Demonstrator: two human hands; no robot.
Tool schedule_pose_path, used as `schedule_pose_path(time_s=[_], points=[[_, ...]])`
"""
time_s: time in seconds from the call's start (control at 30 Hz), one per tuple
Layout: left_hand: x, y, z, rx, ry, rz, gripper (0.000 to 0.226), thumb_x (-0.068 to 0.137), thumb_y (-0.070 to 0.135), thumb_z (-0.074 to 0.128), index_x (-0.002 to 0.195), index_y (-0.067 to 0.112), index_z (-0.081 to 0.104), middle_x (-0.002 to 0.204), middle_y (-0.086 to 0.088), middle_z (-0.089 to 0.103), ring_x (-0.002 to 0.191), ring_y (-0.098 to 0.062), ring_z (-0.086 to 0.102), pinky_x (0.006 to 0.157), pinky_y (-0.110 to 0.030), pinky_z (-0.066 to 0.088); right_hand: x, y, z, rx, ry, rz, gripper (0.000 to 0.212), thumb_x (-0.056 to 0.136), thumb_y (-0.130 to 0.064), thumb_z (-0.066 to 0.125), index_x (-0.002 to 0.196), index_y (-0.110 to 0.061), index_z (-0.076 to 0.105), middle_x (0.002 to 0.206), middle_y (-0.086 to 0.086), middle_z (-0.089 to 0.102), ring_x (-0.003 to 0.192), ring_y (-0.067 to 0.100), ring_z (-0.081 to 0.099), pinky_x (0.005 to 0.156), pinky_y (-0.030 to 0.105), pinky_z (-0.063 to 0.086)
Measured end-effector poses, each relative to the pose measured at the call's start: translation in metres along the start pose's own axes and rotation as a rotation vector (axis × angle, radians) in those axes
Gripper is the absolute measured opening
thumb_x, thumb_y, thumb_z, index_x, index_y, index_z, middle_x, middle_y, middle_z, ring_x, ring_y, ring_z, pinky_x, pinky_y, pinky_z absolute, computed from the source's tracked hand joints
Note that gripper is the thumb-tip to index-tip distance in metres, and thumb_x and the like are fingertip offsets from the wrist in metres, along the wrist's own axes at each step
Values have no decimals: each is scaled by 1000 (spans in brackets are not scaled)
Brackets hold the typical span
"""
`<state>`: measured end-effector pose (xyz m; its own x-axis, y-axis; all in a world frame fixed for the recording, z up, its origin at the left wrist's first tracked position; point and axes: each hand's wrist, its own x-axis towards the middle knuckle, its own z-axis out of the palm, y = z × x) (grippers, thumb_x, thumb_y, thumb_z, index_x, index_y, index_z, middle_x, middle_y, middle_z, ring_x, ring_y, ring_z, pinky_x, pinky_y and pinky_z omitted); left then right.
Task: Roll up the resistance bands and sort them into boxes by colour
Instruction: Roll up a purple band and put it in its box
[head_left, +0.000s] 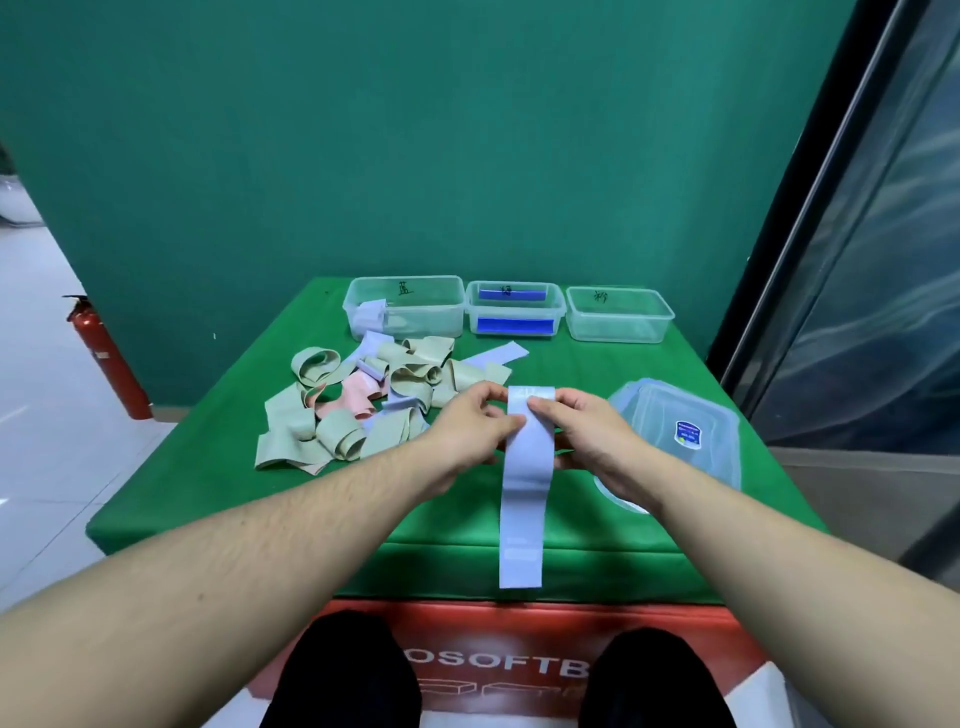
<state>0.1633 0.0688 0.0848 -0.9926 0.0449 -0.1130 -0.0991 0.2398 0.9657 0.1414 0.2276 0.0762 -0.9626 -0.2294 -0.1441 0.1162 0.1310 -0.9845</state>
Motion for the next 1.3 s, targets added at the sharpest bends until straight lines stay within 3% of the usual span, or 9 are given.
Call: schedule_pose_path(time_s=[0.17, 0.37, 0.5, 0.63, 0.8, 0.9, 1.0, 1.07, 1.3], points=[[27, -27, 9, 49, 23, 1, 21, 92, 5, 62, 107, 19, 57, 80, -6, 60, 71, -17, 59, 60, -26, 47, 20, 22, -3, 21, 34, 77, 12, 98, -24, 53, 93, -15, 59, 81, 1, 68, 68, 17, 64, 60, 30, 52], [72, -48, 22, 148, 42, 17, 20, 91, 6, 62, 103, 20, 56, 82, -7, 59, 70, -15, 55, 49, -12, 40, 65, 43, -15, -85, 166, 77, 5, 94, -17, 59, 90, -14, 57, 65, 2, 65, 56, 16, 61, 58, 38, 55], [106, -61, 29, 211, 57, 14, 20, 89, 5, 62, 98, 22, 55, 74, -2, 55, 68, -18, 52, 60, -24, 42, 102, 51, -26, -374, 232, 106, 18, 96, -24, 57, 83, -11, 58, 62, 1, 56, 50, 19, 55, 57, 42, 59], [145, -70, 37, 236, 48, -14, 22, 90, 4, 60, 105, 18, 53, 77, -9, 58, 58, -17, 53, 52, -18, 43, 140, 53, -40, -621, 252, 99, 23, 95, -26, 56, 74, -16, 54, 51, -1, 48, 36, 16, 44, 42, 24, 40], [183, -77, 40, 268, 46, -7, 30, 90, 3, 58, 118, 14, 56, 72, -3, 59, 61, -18, 60, 73, -38, 58, 174, 53, -48, -462, 244, 202, 16, 86, -7, 55, 71, -7, 61, 52, 9, 56, 37, 20, 45, 38, 20, 37], [194, -79, 38, 273, 73, 16, 44, 89, 4, 57, 132, 14, 52, 83, 2, 59, 77, -25, 65, 81, -43, 57, 189, 53, -45, -304, 239, 225, 11, 90, -2, 51, 86, -2, 61, 68, 18, 62, 46, 24, 53, 39, 26, 48], [197, -82, 34, 372, 140, 59, 55, 87, 8, 59, 140, 19, 48, 118, 3, 52, 99, -16, 60, 92, -27, 48, 198, 54, -41, -185, 220, 243, 32, 97, -5, 49, 128, -10, 52, 80, 18, 62, 51, 24, 55, 44, 33, 56], [193, -86, 30, 372, 150, 90, 49, 86, 7, 61, 133, 21, 54, 127, 1, 48, 104, -14, 58, 94, -22, 44, 197, 57, -40, -174, 217, 238, 50, 97, -5, 49, 143, -16, 37, 73, 15, 60, 48, 23, 52, 43, 32, 54], [141, -103, 30, 326, 38, 222, 24, 86, 10, 65, 90, 34, 61, 103, 6, 61, 63, -2, 51, 78, -23, 48, 154, 57, -33, -327, 119, 85, 16, 96, -6, 52, 109, -9, 59, 76, 14, 61, 36, 20, 48, 35, 28, 47]])
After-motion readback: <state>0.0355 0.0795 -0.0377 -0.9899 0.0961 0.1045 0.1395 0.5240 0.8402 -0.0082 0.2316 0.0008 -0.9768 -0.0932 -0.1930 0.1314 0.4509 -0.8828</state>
